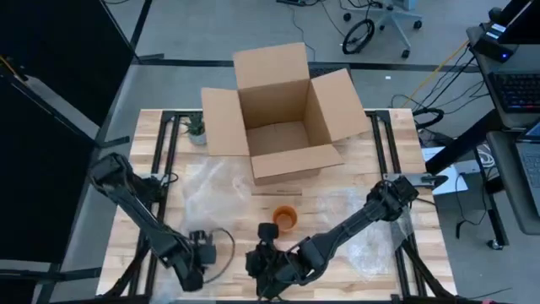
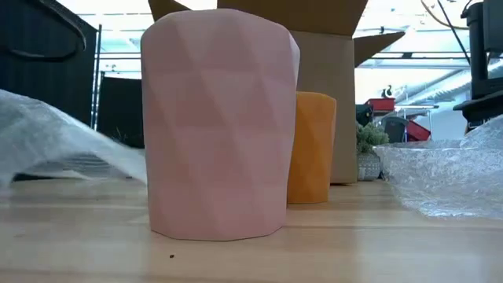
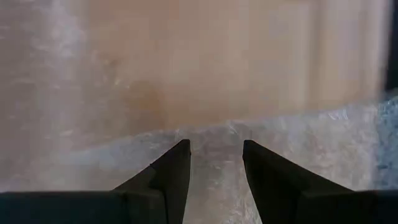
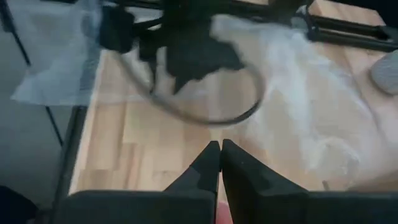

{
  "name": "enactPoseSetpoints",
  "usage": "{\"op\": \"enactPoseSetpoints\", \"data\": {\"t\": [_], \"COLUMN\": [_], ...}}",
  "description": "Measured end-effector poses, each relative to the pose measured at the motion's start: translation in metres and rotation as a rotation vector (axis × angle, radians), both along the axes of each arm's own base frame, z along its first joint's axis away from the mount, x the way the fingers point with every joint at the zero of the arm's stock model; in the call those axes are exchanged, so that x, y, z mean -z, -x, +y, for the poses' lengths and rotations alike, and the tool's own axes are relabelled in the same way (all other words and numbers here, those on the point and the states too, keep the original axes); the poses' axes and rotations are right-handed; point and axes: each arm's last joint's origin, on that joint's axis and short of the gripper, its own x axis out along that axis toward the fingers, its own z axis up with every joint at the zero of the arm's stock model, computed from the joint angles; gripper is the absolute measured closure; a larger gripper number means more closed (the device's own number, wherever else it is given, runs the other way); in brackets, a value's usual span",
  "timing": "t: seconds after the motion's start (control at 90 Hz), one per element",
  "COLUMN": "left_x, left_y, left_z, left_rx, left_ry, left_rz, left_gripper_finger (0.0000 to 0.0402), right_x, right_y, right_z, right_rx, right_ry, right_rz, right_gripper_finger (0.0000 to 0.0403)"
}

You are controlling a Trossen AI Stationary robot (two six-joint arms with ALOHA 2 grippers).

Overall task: Wrap mug
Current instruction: Wrap the pink mug with transparent bubble wrap

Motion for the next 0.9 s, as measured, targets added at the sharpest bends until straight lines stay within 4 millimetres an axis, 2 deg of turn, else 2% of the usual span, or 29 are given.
{"op": "enactPoseSetpoints", "data": {"t": [0.122, 0.244, 0.344, 0.433, 0.533, 0.689, 0.789, 0.9], "left_x": [-0.012, -0.051, -0.084, -0.111, -0.128, -0.13, -0.113, -0.084], "left_y": [-0.016, -0.023, -0.013, 0.002, 0.024, 0.048, 0.056, 0.06], "left_z": [0.005, 0.011, 0.025, 0.045, 0.071, 0.107, 0.125, 0.14], "left_rx": [0.017, 0.045, 0.032, -0.023, -0.129, -0.265, -0.316, -0.359], "left_ry": [-0.009, -0.004, -0.071, -0.145, -0.209, -0.297, -0.315, -0.337], "left_rz": [-0.03, -0.105, -0.162, -0.227, -0.26, -0.283, -0.271, -0.249], "left_gripper_finger": [0.0265, 0.0265, 0.0265, 0.0265, 0.0266, 0.0266, 0.0266, 0.0266], "right_x": [0.0, 0.0, 0.006, 0.011, 0.021, 0.038, 0.051, 0.064], "right_y": [-0.002, -0.005, -0.009, -0.014, -0.023, -0.038, -0.048, -0.062], "right_z": [-0.003, -0.009, -0.017, -0.024, -0.027, -0.03, -0.039, -0.062], "right_rx": [0.003, 0.014, 0.032, 0.05, 0.057, 0.022, 0.013, 0.07], "right_ry": [0.007, 0.009, 0.017, 0.015, -0.024, -0.097, -0.164, -0.208], "right_rz": [0.003, 0.002, 0.017, 0.016, -0.041, -0.174, -0.234, -0.312], "right_gripper_finger": [0.0403, 0.0403, 0.0403, 0.0403, 0.0403, 0.0403, 0.0403, 0.0403]}}
